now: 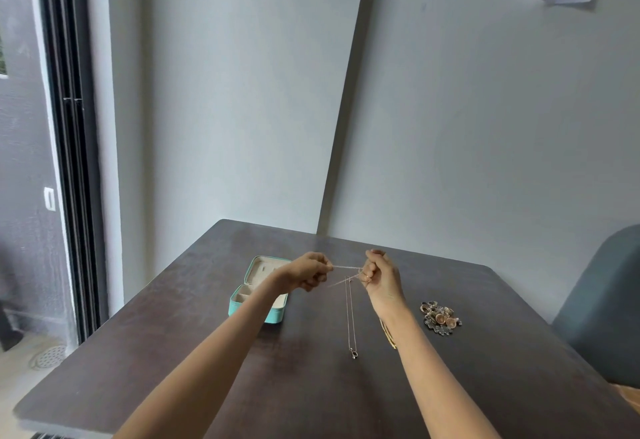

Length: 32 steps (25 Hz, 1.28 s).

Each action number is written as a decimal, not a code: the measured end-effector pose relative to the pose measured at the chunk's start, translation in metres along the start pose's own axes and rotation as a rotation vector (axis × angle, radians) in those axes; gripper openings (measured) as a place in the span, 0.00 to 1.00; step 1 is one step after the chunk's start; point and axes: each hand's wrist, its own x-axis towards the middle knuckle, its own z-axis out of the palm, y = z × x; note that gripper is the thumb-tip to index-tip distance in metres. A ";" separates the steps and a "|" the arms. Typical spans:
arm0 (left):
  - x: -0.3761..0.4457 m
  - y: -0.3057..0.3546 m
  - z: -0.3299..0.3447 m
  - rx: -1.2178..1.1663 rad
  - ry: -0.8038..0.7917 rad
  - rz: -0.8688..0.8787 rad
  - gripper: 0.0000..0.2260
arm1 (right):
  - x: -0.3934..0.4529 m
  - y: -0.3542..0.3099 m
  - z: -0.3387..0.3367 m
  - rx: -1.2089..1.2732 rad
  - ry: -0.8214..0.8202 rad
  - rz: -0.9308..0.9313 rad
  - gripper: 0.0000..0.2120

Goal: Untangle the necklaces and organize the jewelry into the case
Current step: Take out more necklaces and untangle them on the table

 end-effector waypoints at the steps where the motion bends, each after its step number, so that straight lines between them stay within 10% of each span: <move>1: 0.001 -0.003 0.003 0.040 0.002 -0.001 0.10 | 0.000 -0.002 0.001 0.005 0.009 -0.002 0.10; 9: 0.004 -0.003 0.014 0.274 0.036 0.165 0.18 | -0.001 -0.008 0.006 -0.088 -0.020 -0.029 0.08; 32: -0.004 -0.032 0.032 0.076 0.079 0.267 0.04 | 0.000 0.021 -0.017 -0.175 0.072 0.097 0.04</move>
